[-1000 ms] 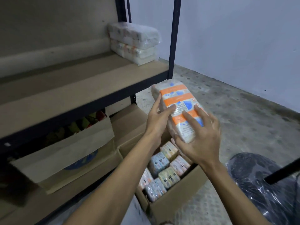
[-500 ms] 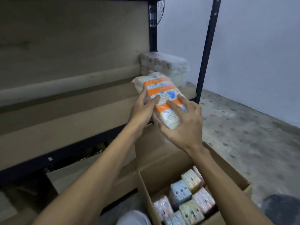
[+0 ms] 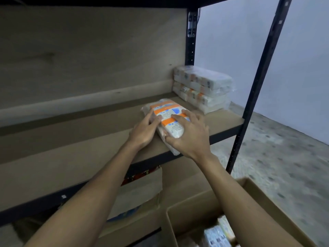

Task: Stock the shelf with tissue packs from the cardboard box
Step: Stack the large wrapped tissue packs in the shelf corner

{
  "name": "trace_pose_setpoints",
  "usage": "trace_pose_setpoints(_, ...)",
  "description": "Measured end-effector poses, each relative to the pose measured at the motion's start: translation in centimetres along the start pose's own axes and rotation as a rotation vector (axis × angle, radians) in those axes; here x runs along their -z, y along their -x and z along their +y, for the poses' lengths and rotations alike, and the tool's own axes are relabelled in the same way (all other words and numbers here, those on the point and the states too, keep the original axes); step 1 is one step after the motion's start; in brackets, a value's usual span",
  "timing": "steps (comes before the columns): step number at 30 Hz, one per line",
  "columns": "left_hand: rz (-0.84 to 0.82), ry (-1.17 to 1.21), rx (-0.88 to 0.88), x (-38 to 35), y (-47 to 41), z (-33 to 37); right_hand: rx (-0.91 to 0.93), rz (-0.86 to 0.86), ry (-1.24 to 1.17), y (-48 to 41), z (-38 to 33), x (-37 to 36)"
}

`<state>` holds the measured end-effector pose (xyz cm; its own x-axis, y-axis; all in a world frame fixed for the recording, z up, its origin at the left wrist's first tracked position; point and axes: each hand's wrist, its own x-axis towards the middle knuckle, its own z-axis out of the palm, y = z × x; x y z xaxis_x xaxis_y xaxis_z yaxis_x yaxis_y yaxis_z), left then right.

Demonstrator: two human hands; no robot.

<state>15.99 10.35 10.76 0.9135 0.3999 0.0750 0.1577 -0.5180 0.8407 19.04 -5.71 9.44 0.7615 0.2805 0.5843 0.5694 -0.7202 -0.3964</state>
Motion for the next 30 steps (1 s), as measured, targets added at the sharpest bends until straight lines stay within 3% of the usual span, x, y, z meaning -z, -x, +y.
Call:
trace_pose_setpoints(4,-0.032,-0.073,-0.025,0.3,-0.5,-1.6,0.022,-0.044,0.056,-0.6,0.4,-0.9)
trace_pose_setpoints(10,0.001,-0.149,-0.084,0.4,-0.9,-2.5,-0.034,0.103,-0.010,0.7,0.2,-1.4)
trace_pose_setpoints(15,-0.006,-0.212,-0.064,0.2,-0.8,-2.0,-0.017,0.046,-0.043,1.2,0.4,-1.8)
trace_pose_setpoints(19,-0.008,-0.145,-0.070,0.1,-1.3,-2.6,-0.022,0.076,-0.081,0.5,0.3,-2.1)
trace_pose_setpoints(25,0.026,0.008,-0.055,0.1,-1.7,-3.0,-0.002,0.225,-0.258,-0.4,0.4,-1.5)
trace_pose_setpoints(30,0.036,-0.134,-0.109,-0.3,-2.0,-2.9,0.056,0.316,-0.314,-1.9,1.5,-0.1)
